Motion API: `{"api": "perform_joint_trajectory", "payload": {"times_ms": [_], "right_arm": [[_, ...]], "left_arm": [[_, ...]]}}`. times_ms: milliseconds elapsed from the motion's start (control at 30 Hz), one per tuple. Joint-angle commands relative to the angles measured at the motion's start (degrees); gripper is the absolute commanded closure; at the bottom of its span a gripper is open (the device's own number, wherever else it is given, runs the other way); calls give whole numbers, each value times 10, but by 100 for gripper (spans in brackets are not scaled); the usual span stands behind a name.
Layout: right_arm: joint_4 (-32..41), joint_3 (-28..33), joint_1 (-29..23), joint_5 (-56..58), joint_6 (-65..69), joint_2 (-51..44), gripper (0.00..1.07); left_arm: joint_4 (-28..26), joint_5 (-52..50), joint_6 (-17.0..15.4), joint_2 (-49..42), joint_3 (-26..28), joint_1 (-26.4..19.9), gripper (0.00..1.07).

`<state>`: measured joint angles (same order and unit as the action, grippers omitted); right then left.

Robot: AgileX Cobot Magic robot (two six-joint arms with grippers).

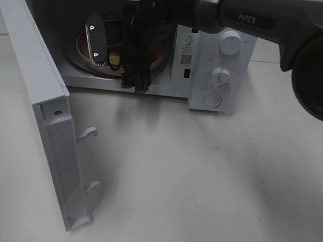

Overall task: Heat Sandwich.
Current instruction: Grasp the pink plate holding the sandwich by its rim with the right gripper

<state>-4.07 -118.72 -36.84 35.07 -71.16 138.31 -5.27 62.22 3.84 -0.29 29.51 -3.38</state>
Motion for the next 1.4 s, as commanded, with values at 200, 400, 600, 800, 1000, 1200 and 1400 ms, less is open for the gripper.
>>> {"api": "perform_joint_trajectory", "payload": {"times_ms": [200,400,600,800,1000,1200,1400], "right_arm": [[28,-26,0,3,3,29,27],[47,-45,-6,-6,0,44,34],[62,-45,-8,-15,1,45,43],[93,-45,-8,-38,7,45,83],[108,-45,-8,-43,7,45,107],[158,-45,-7,-49,7,45,107],[182,-45,-7,-58,5,45,107]], "left_arm": [[-3,-6,-1,-9,1,3,9],[-3,-6,-1,-9,1,3,9],[-3,-6,-1,-9,1,3,9],[-3,-6,-1,-9,1,3,9],[-3,-6,-1,-9,1,3,9],[-3,-6,-1,-9,1,3,9],[-3,-6,-1,-9,1,3,9]]}}
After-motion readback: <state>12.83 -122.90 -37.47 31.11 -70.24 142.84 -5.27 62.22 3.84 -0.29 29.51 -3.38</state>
